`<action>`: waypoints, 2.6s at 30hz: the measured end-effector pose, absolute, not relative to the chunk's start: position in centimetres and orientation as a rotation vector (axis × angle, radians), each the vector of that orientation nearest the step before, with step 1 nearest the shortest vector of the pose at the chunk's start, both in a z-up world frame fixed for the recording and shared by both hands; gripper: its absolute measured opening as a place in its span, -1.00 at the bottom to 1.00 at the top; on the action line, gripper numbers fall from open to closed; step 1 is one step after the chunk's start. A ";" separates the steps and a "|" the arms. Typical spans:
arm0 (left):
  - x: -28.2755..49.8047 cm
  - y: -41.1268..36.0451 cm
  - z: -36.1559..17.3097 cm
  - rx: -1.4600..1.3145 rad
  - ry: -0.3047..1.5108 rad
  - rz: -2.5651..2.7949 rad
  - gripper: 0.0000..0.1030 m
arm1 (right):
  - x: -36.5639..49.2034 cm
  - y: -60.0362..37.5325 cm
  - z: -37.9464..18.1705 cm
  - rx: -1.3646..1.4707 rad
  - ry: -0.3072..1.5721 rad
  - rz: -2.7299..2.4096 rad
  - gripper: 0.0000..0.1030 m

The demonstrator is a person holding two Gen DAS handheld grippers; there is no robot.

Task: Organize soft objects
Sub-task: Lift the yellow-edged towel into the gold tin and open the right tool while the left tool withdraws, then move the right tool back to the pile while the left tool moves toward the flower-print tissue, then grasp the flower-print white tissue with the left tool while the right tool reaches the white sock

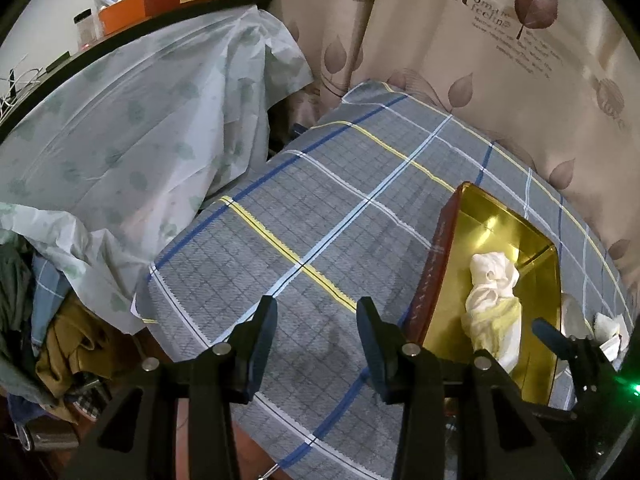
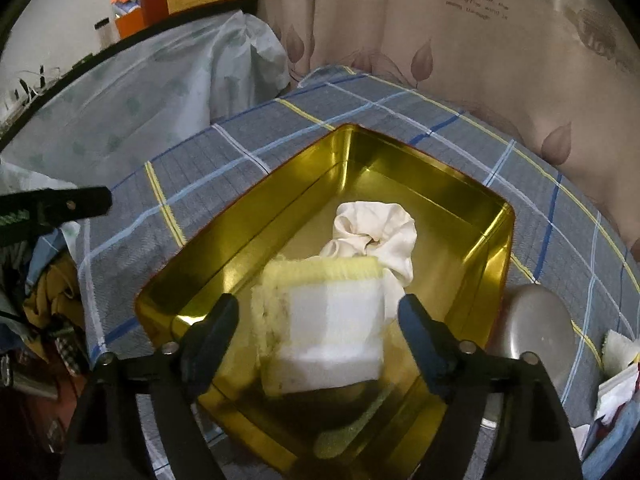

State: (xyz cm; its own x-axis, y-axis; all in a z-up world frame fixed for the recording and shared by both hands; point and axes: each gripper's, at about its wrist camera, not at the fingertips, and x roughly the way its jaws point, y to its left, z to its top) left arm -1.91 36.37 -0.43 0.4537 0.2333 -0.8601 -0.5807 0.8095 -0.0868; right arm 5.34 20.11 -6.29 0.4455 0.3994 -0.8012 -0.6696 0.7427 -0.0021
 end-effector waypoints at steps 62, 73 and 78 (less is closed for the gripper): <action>5.6 5.5 -0.6 0.035 1.097 -0.105 -0.18 | 8.1 -24.1 -11.1 0.213 0.889 0.011 0.50; 6.7 -2.0 -3.1 0.023 1.158 -0.341 -0.18 | 7.8 -24.5 -10.7 0.209 0.818 0.018 -0.24; 7.2 -4.1 -4.1 0.059 1.175 -0.407 0.15 | 7.4 -27.1 -10.7 0.211 0.813 -0.075 -0.24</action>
